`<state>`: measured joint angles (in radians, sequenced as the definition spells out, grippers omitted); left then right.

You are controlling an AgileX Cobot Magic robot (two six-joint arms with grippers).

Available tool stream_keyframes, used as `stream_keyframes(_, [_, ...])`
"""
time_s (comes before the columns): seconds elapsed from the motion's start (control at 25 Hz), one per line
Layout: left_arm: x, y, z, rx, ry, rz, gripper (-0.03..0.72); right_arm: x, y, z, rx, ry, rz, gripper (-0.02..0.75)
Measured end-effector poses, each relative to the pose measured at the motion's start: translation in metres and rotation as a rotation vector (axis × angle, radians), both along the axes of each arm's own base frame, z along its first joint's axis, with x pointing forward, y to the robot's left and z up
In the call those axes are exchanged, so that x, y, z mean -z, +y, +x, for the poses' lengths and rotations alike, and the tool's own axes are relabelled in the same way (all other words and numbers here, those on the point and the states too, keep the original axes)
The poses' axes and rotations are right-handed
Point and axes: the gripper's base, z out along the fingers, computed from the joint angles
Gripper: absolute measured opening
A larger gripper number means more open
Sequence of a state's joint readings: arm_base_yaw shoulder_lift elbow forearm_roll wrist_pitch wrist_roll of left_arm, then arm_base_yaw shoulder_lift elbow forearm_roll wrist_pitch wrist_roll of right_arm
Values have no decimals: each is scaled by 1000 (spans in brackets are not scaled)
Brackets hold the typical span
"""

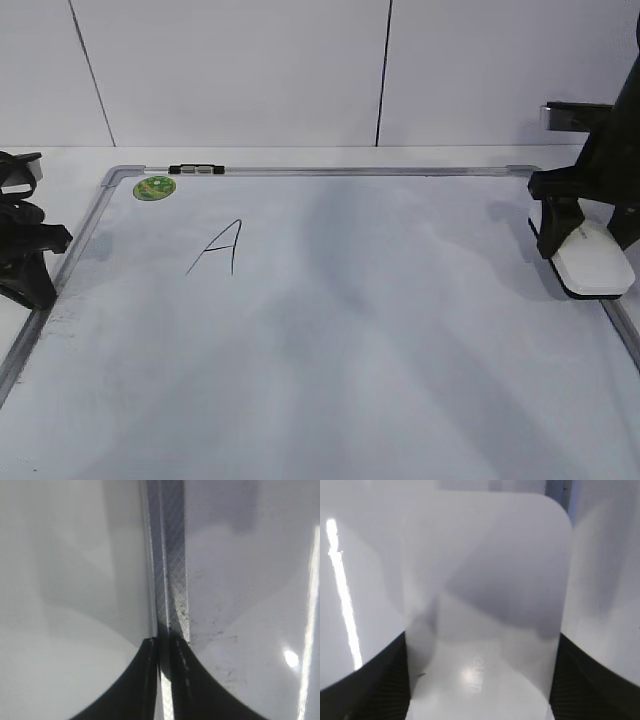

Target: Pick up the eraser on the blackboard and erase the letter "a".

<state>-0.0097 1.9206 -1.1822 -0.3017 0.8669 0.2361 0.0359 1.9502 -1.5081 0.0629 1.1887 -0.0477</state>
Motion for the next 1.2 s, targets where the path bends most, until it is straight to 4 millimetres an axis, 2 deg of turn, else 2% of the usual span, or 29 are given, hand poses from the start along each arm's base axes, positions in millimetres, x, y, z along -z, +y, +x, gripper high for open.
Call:
stream_keyframes(0.76, [0, 0, 0, 0, 0, 0, 45, -1, 0, 8, 5, -90, 1, 566])
stream_keyframes(1.2, [0, 0, 0, 0, 0, 0, 45, 2, 0, 7, 5, -68, 2, 566])
